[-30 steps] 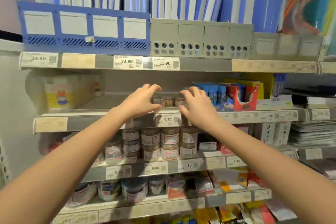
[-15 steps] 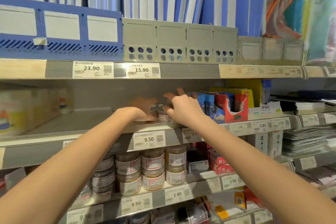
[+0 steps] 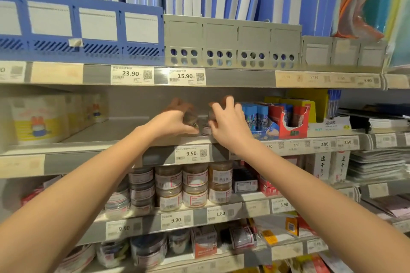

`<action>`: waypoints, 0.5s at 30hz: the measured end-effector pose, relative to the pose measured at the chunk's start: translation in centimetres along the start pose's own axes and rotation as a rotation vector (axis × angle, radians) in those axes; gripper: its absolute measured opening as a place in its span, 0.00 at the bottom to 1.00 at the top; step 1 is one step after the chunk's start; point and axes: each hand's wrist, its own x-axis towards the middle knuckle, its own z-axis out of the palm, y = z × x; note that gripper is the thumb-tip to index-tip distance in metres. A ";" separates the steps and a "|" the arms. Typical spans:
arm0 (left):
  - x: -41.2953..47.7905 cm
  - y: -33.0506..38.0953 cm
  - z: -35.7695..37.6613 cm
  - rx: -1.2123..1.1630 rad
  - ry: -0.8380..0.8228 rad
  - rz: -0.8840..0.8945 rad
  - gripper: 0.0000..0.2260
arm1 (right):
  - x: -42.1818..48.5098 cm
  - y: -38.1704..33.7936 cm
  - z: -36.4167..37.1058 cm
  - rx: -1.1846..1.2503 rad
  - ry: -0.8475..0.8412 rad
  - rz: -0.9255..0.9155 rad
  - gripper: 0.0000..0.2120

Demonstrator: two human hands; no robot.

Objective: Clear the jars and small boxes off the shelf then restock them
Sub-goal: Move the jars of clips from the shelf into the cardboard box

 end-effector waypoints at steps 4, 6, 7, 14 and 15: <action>-2.9 0.7 -1.7 0.048 0.077 0.016 0.32 | -2.1 -0.8 -1.9 0.179 -0.004 -0.030 0.26; -5.0 1.0 -2.5 0.014 0.129 0.007 0.31 | -3.5 -1.6 -3.1 0.191 -0.017 -0.050 0.29; -6.1 1.1 -2.9 -0.011 0.157 0.018 0.31 | -4.2 -2.0 -3.5 0.195 -0.020 -0.054 0.29; -16.5 1.0 -5.8 0.021 0.153 0.049 0.31 | -8.5 -6.7 -4.7 0.274 -0.130 -0.130 0.31; -18.5 0.5 -6.4 0.039 0.145 0.025 0.31 | -9.1 -8.1 -4.5 0.300 -0.154 -0.167 0.31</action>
